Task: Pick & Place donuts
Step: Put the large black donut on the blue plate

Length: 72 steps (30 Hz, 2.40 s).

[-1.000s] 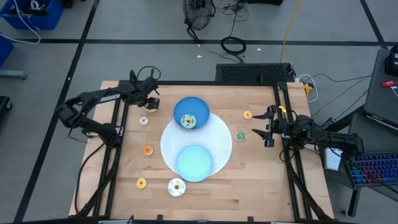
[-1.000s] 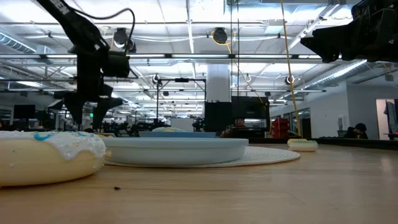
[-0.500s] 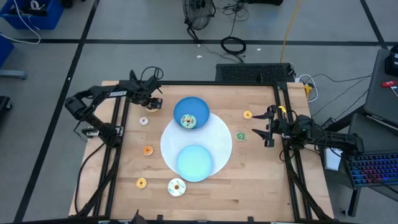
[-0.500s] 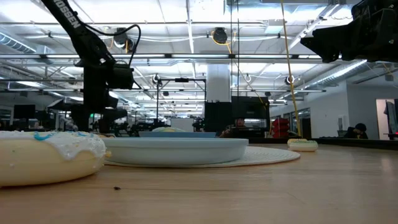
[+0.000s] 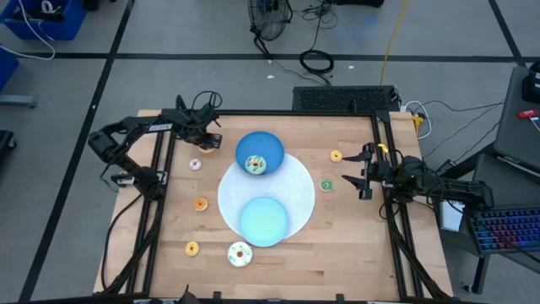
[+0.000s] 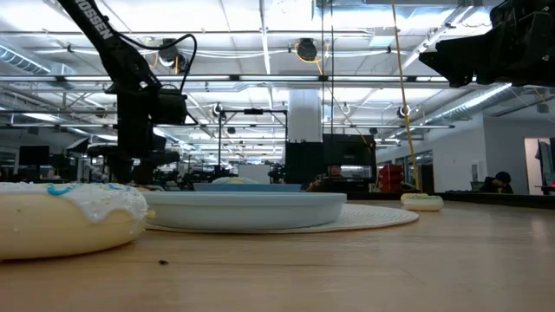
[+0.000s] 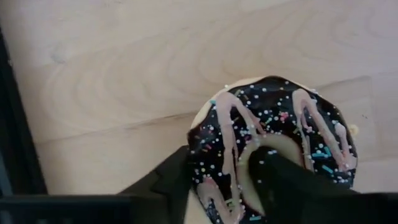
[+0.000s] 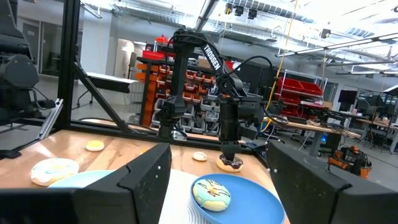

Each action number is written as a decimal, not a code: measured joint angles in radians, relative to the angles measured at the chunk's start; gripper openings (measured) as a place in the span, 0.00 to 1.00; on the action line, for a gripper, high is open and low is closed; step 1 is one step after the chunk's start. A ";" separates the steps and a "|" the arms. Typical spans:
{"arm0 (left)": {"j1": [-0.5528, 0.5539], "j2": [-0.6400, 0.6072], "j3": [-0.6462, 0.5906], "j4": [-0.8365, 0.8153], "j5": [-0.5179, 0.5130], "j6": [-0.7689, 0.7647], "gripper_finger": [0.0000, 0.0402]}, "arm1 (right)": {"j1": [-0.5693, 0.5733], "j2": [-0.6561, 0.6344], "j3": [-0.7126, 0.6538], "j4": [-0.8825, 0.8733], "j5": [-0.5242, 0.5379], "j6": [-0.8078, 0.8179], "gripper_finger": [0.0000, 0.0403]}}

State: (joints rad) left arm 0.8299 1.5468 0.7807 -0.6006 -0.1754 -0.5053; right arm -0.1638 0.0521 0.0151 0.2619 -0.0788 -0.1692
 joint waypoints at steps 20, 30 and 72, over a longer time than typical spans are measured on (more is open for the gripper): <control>-0.049 -0.135 0.000 0.059 0.135 0.034 0.12 | 0.000 0.000 0.000 0.000 0.000 0.000 0.62; -0.199 -0.187 0.000 0.337 0.255 0.034 0.09 | 0.000 0.000 0.000 0.000 0.000 0.000 0.62; -0.661 -0.187 0.000 0.927 0.244 1.093 0.13 | 0.000 0.000 0.000 0.000 0.000 0.000 0.62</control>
State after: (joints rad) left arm 0.1692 1.3598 0.7803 0.3265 0.0685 0.5876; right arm -0.1638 0.0518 0.0151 0.2619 -0.0789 -0.1692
